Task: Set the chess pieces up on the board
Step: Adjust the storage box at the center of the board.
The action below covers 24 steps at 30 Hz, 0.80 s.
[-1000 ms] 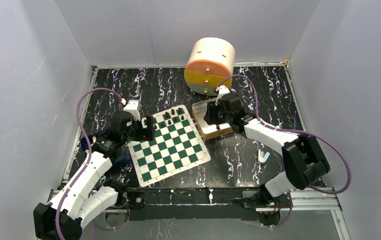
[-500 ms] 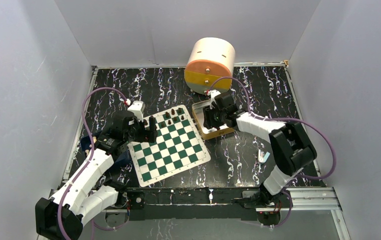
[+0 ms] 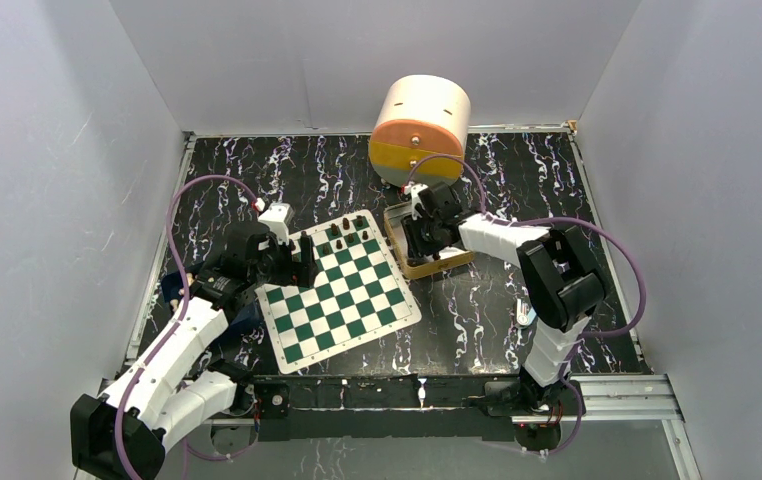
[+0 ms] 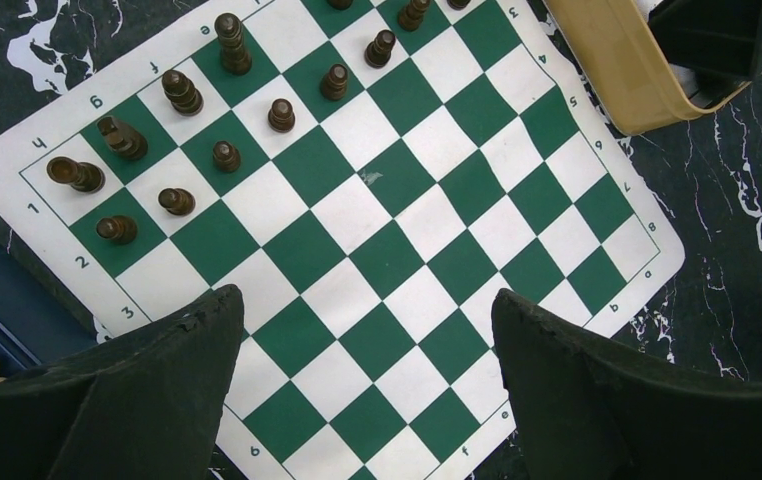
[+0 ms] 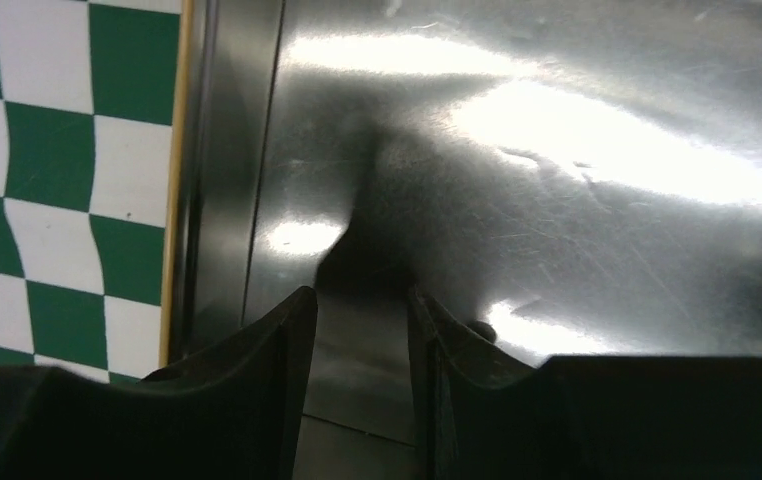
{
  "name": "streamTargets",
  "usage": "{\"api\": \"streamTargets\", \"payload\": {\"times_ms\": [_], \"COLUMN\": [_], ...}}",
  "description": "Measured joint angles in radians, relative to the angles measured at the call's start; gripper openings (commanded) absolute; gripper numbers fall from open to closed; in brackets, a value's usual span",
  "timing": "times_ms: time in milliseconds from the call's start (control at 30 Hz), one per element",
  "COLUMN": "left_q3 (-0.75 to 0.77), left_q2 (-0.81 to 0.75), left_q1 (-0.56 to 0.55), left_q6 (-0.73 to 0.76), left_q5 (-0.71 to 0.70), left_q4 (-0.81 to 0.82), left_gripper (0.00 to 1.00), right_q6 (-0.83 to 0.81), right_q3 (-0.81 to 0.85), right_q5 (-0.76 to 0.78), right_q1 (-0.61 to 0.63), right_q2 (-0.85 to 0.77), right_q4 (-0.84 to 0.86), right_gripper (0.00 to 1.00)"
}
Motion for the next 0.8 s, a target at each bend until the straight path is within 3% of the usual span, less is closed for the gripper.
{"api": "streamTargets", "payload": {"times_ms": [200,400,600,800], "left_q3": [0.0,0.0,0.0,0.0], "left_q2": [0.0,0.0,-0.002,-0.014], "left_q1": [-0.002,-0.004,-0.006,-0.011], "left_q6": [0.0,0.0,0.0,-0.001], "left_q5": [-0.002,-0.002,0.0,0.002], "left_q4": [0.0,0.0,0.0,0.0], "left_gripper": [0.9,0.89,0.89,0.89], "right_q6": [0.006,0.039,0.05,0.056], "right_q3": [0.042,0.042,0.051,0.08], "right_q5": [0.168,0.283,0.286,0.296], "right_q1": [0.0,0.0,-0.034,-0.121], "right_q2": [0.008,-0.027,-0.128,-0.127], "right_q4": [-0.059,-0.101,-0.109,-0.114], "right_gripper": [0.3,0.3,0.51,0.68]}}
